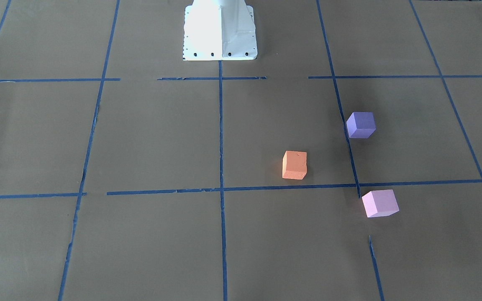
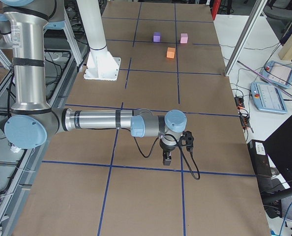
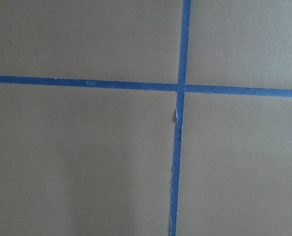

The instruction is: Arrange blocks in a line

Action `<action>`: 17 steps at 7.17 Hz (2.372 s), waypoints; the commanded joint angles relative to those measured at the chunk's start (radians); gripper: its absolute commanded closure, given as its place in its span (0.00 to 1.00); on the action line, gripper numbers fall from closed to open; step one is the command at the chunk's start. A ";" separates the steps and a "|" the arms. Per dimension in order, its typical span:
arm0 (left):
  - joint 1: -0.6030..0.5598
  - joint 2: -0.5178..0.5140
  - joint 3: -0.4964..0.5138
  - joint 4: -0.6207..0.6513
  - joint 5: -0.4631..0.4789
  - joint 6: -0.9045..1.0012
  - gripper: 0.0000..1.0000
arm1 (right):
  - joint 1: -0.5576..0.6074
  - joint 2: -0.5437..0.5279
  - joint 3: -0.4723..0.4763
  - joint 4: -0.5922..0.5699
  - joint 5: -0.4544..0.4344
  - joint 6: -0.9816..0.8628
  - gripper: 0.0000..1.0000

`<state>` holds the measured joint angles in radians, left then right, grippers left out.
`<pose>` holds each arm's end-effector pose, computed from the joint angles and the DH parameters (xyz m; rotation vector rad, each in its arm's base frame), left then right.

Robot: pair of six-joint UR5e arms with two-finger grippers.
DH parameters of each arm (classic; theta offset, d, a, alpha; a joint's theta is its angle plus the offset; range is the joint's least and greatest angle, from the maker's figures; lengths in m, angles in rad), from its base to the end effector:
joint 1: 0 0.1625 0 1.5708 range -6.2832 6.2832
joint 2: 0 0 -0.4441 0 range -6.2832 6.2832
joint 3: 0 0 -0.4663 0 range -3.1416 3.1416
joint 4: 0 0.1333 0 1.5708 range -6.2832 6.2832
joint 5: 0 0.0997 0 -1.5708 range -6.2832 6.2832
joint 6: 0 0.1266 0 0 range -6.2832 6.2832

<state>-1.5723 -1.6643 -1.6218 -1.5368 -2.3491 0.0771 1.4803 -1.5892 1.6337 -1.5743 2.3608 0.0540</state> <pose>-0.0453 -0.6119 0.6161 0.1354 0.7732 0.1147 -0.0075 -0.5626 0.6707 -0.0183 -0.7907 -0.0508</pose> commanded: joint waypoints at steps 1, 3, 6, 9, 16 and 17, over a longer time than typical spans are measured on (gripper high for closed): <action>0.171 -0.058 -0.103 -0.046 -0.010 -0.094 0.00 | 0.000 0.000 0.000 -0.001 0.000 0.000 0.00; 0.375 -0.219 -0.101 -0.048 -0.001 -0.390 0.00 | 0.000 0.000 0.000 -0.001 0.000 0.000 0.00; 0.664 -0.408 -0.102 -0.147 0.152 -0.984 0.00 | 0.000 0.000 0.000 -0.001 0.000 0.000 0.00; 0.845 -0.456 -0.049 -0.195 0.290 -1.077 0.00 | 0.000 0.000 0.000 0.000 0.000 0.000 0.00; 0.890 -0.491 0.068 -0.233 0.478 -1.013 0.00 | 0.000 0.000 0.000 0.000 0.000 0.000 0.00; 0.891 -0.497 0.088 -0.239 0.478 -1.013 0.00 | 0.000 0.000 0.000 0.000 0.000 0.000 0.00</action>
<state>-0.6868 -2.1570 -1.5566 -1.7631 -1.8717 -0.9365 1.4803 -1.5892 1.6337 -1.5744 2.3608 0.0538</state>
